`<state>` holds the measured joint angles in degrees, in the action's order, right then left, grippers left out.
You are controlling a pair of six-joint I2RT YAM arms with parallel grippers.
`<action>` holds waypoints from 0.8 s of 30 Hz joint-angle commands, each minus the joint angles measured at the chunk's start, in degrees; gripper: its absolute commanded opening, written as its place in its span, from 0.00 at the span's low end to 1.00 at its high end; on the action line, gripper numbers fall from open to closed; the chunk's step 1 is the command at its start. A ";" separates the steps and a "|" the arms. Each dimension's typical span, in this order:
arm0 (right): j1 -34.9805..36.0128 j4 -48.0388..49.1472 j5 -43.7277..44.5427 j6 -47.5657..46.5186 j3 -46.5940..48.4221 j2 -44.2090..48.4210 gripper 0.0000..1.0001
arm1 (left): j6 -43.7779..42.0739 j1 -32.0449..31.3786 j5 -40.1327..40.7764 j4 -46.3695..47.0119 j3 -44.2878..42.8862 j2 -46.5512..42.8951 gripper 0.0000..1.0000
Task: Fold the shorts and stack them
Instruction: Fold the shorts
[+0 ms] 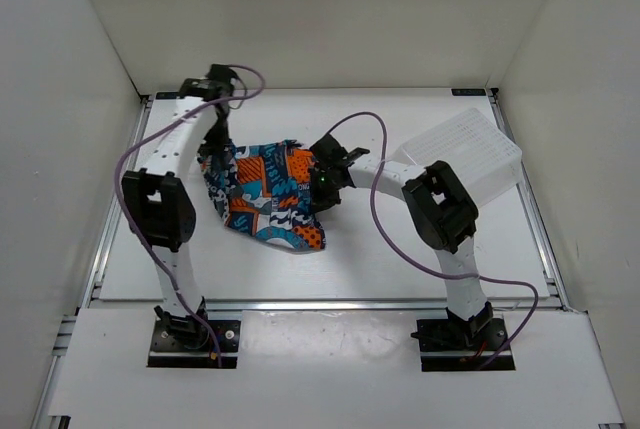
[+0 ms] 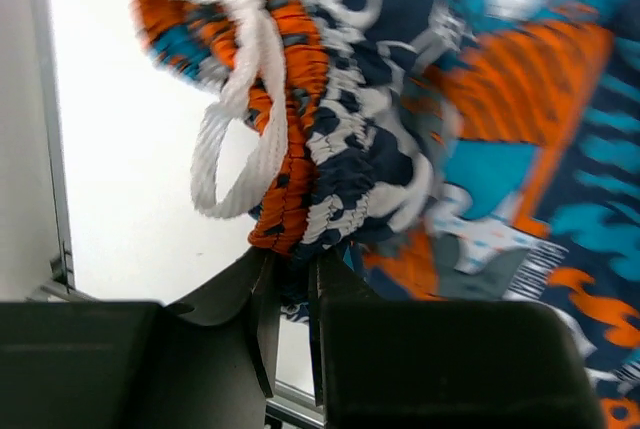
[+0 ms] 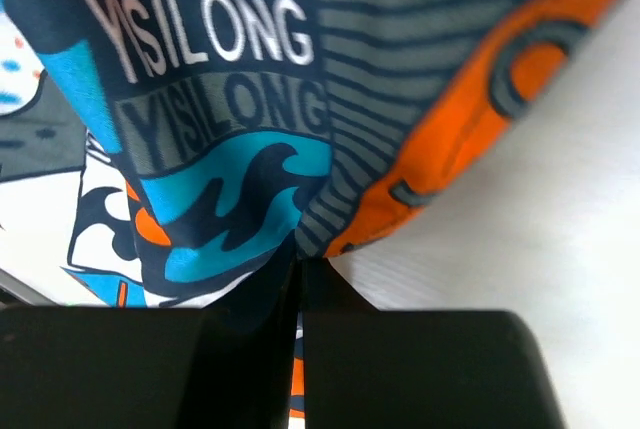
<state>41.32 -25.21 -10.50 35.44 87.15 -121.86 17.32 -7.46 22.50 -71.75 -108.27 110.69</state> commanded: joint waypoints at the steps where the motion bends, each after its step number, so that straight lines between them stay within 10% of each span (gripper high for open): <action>1: 0.95 -0.71 2.24 1.12 -0.67 1.37 0.00 | -0.63 -7.37 5.10 -2.95 -4.57 0.48 0.10; 13: 0.95 -0.72 2.77 1.12 -0.14 0.66 0.00 | 2.28 -27.59 0.90 -1.93 0.23 -2.49 0.10; 21: 0.95 -0.72 3.46 1.65 -0.67 0.66 0.00 | 0.96 -29.36 -10.28 6.00 8.95 -6.54 0.10; 23: 0.95 -0.72 4.25 1.65 -1.29 2.23 0.12 | 0.96 -29.36 -9.76 6.53 9.47 -5.85 0.10; 24: 0.95 -0.72 4.78 1.65 -2.68 2.85 0.40 | 1.66 -29.36 -9.76 5.49 8.78 -5.23 0.10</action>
<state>42.44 -25.04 -9.52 37.98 86.96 -121.56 18.48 -36.95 15.81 -68.53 -99.48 108.75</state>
